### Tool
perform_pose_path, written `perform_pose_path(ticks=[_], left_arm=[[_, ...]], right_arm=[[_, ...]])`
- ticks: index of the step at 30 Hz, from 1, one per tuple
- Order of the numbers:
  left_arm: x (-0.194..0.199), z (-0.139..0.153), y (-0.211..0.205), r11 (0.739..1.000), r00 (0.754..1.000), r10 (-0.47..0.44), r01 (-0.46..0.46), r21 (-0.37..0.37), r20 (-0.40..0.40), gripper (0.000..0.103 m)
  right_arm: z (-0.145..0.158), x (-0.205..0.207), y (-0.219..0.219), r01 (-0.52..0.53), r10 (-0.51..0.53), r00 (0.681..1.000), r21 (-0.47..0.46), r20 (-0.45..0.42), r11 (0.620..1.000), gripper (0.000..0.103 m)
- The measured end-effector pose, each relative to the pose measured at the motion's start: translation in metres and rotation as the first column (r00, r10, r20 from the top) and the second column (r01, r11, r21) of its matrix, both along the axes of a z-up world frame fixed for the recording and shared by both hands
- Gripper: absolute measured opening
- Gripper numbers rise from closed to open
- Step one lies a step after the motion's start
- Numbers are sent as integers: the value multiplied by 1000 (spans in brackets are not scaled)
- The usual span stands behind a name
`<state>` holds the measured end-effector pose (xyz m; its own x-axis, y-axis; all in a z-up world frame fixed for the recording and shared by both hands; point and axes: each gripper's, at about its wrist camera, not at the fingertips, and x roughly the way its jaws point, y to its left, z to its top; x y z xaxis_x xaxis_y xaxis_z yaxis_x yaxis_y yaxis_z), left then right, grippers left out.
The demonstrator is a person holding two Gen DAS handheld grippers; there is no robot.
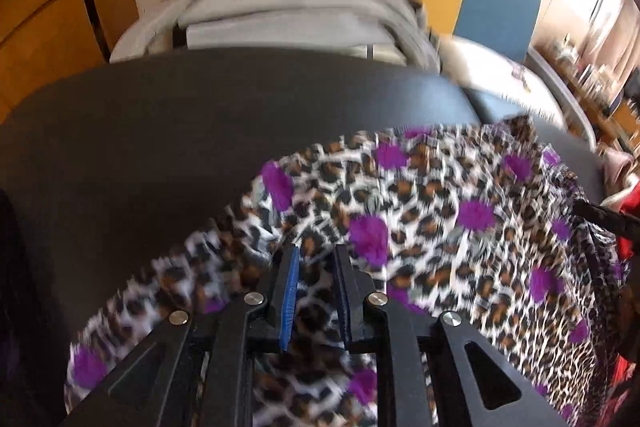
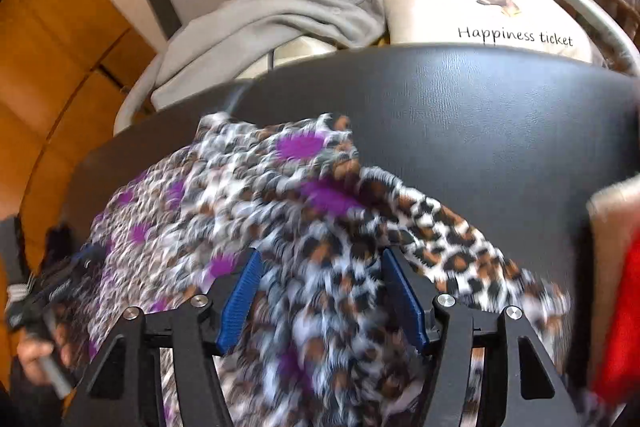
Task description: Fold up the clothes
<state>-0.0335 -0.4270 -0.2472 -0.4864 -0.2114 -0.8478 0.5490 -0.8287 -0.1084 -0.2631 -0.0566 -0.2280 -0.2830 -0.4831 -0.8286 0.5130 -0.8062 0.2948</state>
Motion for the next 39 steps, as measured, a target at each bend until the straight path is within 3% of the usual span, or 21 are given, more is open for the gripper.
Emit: perform_pose_path(ticks=[2,5,7,9,11,14,15,17,18,23,29,33,35,38,39], left_arm=[[-7,-7,-11,999,1000,13,-12,-44,24,19],[-2,-12,-34,996,998,66,-66,-55,15,19],[2,-14,-50,993,995,99,-98,-63,11,19],[1,-14,-59,990,994,108,-105,-96,24,20],[-1,-14,-62,984,992,114,-107,-141,48,20],[-5,-13,-70,983,988,135,-124,-134,74,19],[-5,-10,-71,982,985,149,-138,-127,85,19],[0,6,-63,977,984,165,-155,-146,61,19],[3,14,-57,977,986,162,-154,-148,43,19],[23,40,0,999,999,29,-30,-27,-46,19],[43,33,97,981,983,-168,174,91,-74,20],[52,27,155,949,960,-272,279,145,-68,20],[54,28,176,936,948,-310,317,152,-66,20],[56,31,205,918,930,-363,367,153,-55,20],[57,32,212,914,926,-373,377,153,-52,20]], right_arm=[[0,-12,-14,7,-7,999,10,-47,1000,69],[-3,-25,-38,-2,9,991,54,-133,999,82],[-5,-28,-57,-21,38,981,90,-190,996,98],[-8,-28,-79,-51,80,969,128,-235,990,103],[-7,-26,-99,-92,126,960,143,-250,985,103],[-10,-26,-123,-123,177,947,204,-270,971,103],[-8,-25,-124,-130,182,946,202,-269,971,99],[4,-21,-114,-124,163,953,164,-255,979,81],[13,-15,-102,-116,145,957,127,-252,985,75],[70,42,-15,-116,102,953,-34,-285,993,75],[99,114,168,101,-116,958,-71,-263,992,75],[94,149,280,329,-315,909,5,-274,944,75],[83,155,318,403,-395,891,-15,-225,915,75],[68,163,356,492,-494,850,-63,-183,869,63],[62,162,362,511,-516,838,-75,-178,856,55]])
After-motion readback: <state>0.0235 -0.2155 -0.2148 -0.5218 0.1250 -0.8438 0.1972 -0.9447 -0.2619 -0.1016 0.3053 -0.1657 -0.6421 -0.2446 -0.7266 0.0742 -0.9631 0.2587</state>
